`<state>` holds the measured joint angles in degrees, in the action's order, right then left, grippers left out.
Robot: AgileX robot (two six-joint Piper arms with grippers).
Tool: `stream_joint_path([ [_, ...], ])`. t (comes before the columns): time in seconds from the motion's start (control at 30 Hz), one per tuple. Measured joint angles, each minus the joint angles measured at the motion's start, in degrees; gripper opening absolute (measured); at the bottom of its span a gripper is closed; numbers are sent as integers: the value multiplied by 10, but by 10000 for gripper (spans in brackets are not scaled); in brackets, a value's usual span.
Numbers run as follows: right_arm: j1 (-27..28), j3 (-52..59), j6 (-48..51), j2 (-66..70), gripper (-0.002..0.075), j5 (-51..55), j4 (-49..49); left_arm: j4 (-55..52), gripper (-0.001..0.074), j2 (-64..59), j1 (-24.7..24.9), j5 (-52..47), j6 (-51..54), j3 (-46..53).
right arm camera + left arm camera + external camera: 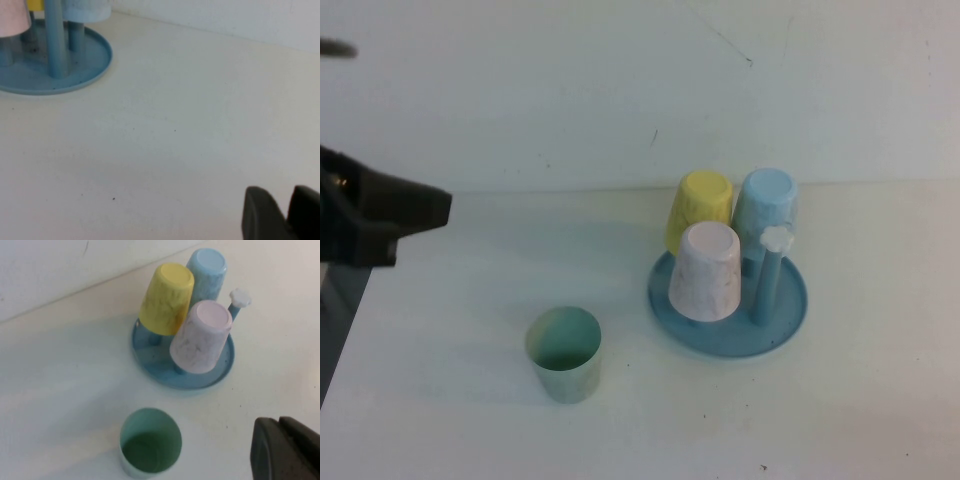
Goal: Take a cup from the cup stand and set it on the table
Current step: Pick up the cup from the rack
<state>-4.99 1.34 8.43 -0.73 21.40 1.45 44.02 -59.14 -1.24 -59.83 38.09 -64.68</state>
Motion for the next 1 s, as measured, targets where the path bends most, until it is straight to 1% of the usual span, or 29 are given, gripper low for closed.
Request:
stream_joint_path([
  [0.07, 0, 0, 0, 0, 127, 0, 0, 18, -3, -35, 5, 0, 19, -24],
  [0.17, 0, 0, 0, 0, 127, 0, 0, 4, -3, -82, 36, 1, 24, -62],
  [0.23, 0, 0, 0, 0, 127, 0, 0, -30, -3, -106, 79, 6, 17, -90],
  [0.3, 0, 0, 0, 0, 127, 0, 0, -86, -3, -127, 123, 15, -9, -113],
  [0.33, 0, 0, 0, 0, 127, 0, 0, -120, -3, -141, 164, 24, -27, -127],
  [0.4, 0, 0, 0, 0, 127, 0, 0, -189, -3, -163, 216, 36, -67, -147],
  [0.5, 0, 0, 0, 0, 127, 0, 0, -277, 0, -204, 290, 43, -126, -178],
  [0.57, 0, 0, 0, 0, 127, 0, 0, -327, 22, -233, 333, 35, -168, -206],
  [0.63, 0, 0, 0, 0, 127, 0, 0, -376, 81, -270, 366, 12, -210, -238],
  [0.67, 0, 0, 0, 0, 127, 0, 0, -391, 118, -282, 373, 1, -229, -252],
  [0.7, 0, 0, 0, 0, 127, 0, 0, -406, 177, -306, 382, -12, -245, -266],
  [0.73, 0, 0, 0, 0, 127, 0, 0, -418, 249, -330, 391, -23, -268, -288],
  [0.8, 0, 0, 0, 0, 127, 0, 0, -426, 417, -371, 396, -43, -296, -321],
  [0.87, 0, 0, 0, 0, 127, 0, 0, -433, 557, -410, 397, -56, -314, -359],
  [0.9, 0, 0, 0, 0, 127, 0, 0, -435, 605, -436, 397, -63, -322, -380],
  [0.93, 0, 0, 0, 0, 127, 0, 0, -436, 636, -452, 397, -70, -328, -400],
  [1.0, 0, 0, 0, 0, 127, 0, 0, -435, 667, -491, 397, -84, -338, -438],
])
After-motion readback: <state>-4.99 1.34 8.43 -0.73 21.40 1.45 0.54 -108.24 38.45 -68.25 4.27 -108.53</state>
